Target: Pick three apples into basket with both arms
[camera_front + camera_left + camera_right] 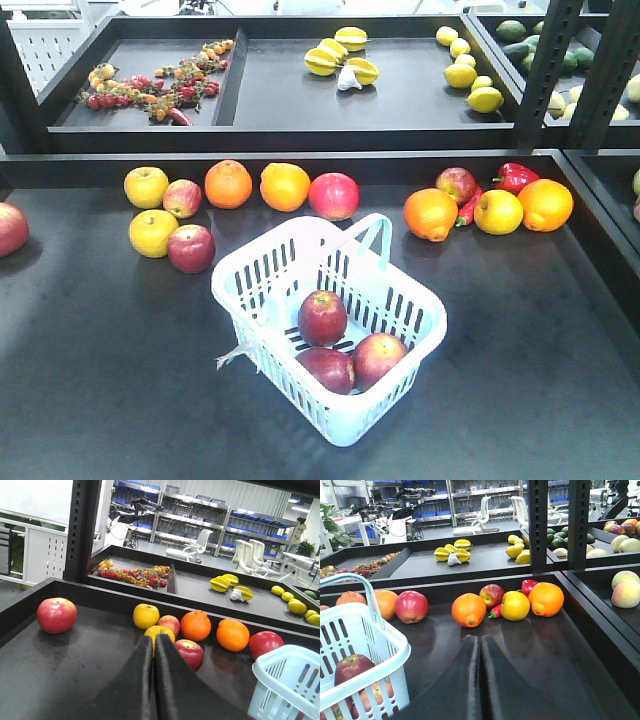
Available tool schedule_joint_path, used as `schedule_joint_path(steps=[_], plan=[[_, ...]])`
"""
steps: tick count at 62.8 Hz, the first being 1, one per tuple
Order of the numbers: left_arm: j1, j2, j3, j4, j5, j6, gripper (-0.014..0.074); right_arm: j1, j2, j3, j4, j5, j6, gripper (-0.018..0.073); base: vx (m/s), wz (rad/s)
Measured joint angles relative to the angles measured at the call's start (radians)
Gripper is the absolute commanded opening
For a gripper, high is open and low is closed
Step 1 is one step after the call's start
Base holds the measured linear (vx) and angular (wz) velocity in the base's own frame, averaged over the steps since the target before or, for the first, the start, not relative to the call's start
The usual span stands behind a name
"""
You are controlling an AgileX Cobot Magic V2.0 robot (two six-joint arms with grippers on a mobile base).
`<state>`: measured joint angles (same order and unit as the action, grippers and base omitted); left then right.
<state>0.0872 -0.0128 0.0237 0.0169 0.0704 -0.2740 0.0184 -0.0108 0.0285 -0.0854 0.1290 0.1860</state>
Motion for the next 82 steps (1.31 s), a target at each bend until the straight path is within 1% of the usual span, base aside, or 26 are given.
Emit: schedule_joint_path(steps=[61, 66, 72, 82], plan=[[0.000, 0.000, 0.000, 0.000, 0.000, 0.001, -0.0007, 0.000, 0.000, 0.000, -0.002, -0.001, 0.000, -0.0001, 0.00, 0.00], [0.000, 0.000, 0.000, 0.012, 0.000, 0.024, -0.0007, 0.000, 0.000, 0.000, -0.002, -0.001, 0.000, -0.0001, 0.00, 0.00], [0.000, 0.000, 0.000, 0.052, 0.000, 0.062, -0.0007, 0.000, 0.000, 0.000, -0.002, -0.001, 0.000, -0.0001, 0.00, 0.00], [0.000, 0.000, 0.000, 0.067, -0.003, 0.074, -0.0007, 0.000, 0.000, 0.000, -0.002, -0.001, 0.000, -0.0001, 0.00, 0.00]])
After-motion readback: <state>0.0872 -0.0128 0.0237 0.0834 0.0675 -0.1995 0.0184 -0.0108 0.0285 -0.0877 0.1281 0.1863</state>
